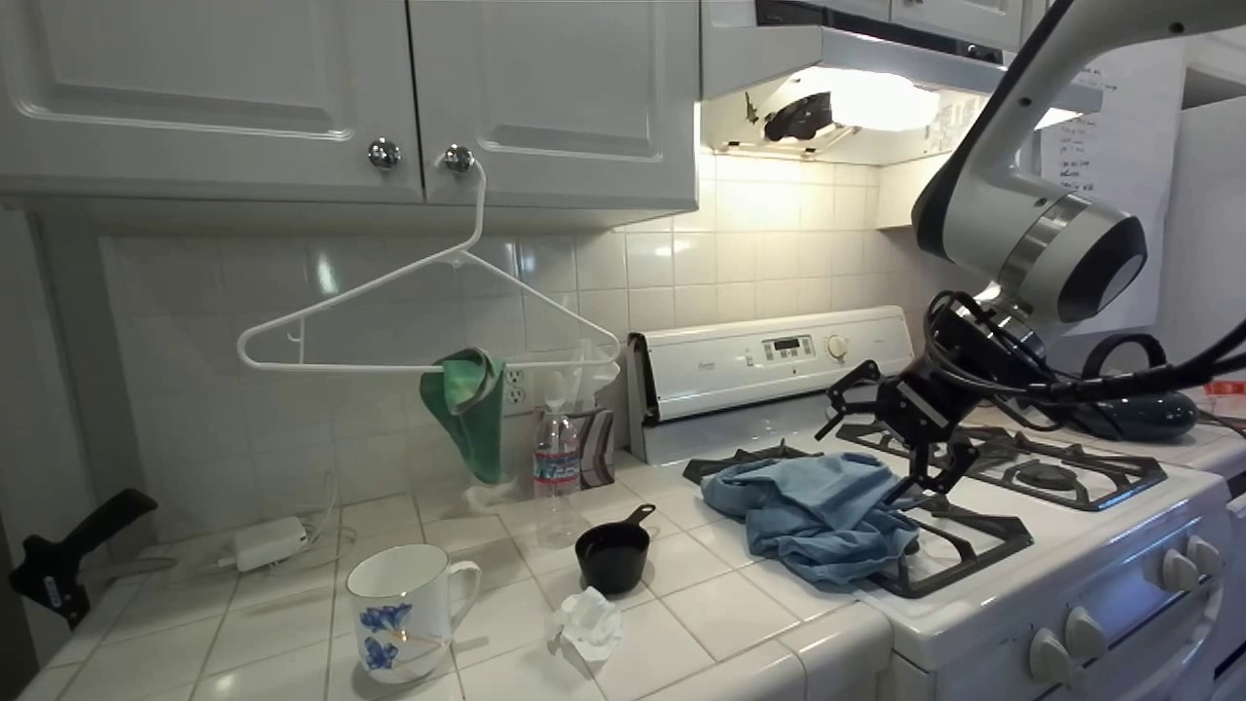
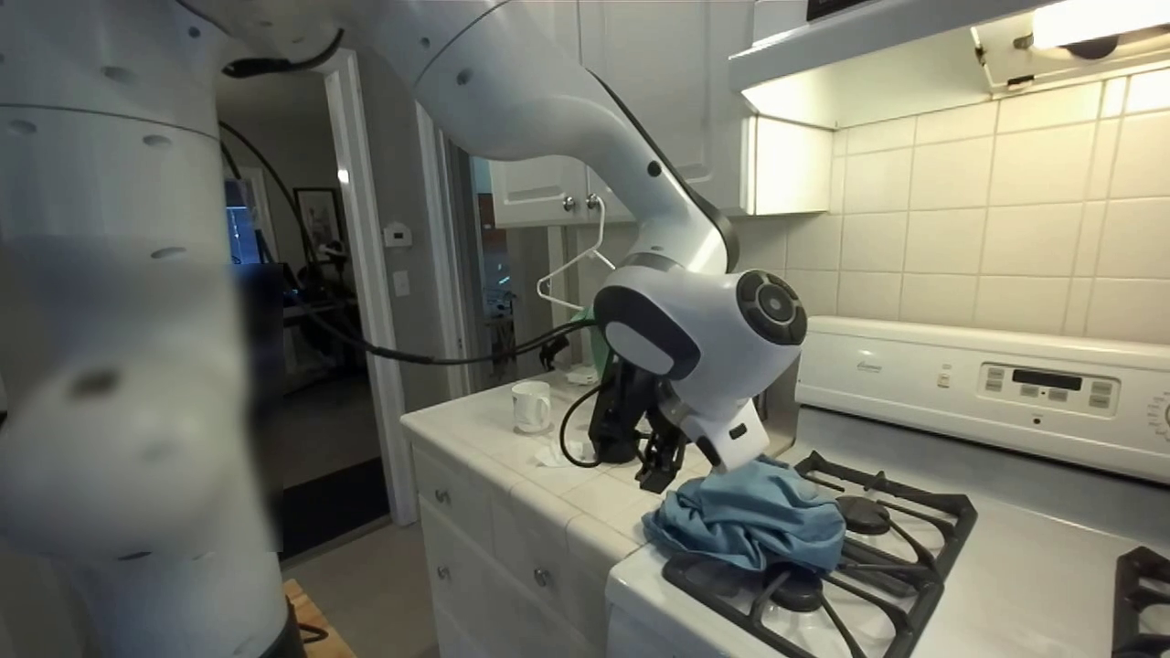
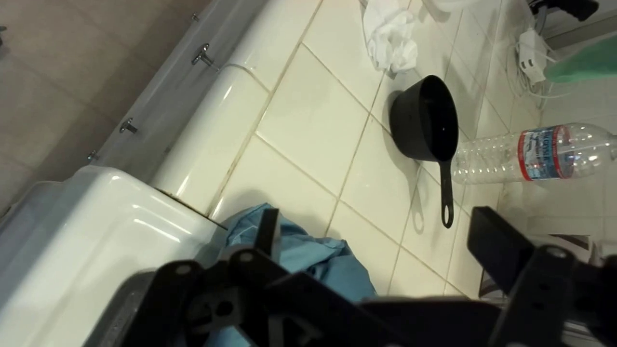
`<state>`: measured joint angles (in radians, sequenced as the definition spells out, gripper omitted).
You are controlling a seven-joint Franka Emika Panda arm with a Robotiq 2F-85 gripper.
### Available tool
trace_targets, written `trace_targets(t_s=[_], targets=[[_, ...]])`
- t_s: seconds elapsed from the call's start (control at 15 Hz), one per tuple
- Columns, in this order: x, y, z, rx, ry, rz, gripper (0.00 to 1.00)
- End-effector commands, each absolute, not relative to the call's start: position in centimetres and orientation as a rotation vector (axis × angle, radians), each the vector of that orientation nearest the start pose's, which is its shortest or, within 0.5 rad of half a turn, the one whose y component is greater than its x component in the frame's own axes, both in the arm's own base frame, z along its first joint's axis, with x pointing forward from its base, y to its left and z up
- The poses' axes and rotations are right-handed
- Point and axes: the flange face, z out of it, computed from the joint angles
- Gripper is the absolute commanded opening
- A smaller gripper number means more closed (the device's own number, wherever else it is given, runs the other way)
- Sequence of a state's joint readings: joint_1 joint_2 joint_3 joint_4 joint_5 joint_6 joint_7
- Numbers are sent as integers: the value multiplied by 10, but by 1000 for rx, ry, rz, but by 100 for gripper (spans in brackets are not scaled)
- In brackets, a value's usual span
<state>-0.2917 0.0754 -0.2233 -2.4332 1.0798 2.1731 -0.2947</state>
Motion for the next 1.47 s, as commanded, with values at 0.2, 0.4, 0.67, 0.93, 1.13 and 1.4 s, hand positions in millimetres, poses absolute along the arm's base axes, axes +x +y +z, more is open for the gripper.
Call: trace_targets(t_s=[0.2, 0.4, 0.67, 0.93, 1.13, 1.4], targets=[[453, -124, 243, -1994, 1153, -295, 100], [474, -88, 224, -1975, 1148, -344, 100], [500, -80, 201, -2003, 1113, -382, 100], [524, -92, 185, -2016, 1090, -443, 100], [540, -95, 171, -2003, 1101, -480, 100], [552, -96, 157, -1996, 1115, -482, 100]])
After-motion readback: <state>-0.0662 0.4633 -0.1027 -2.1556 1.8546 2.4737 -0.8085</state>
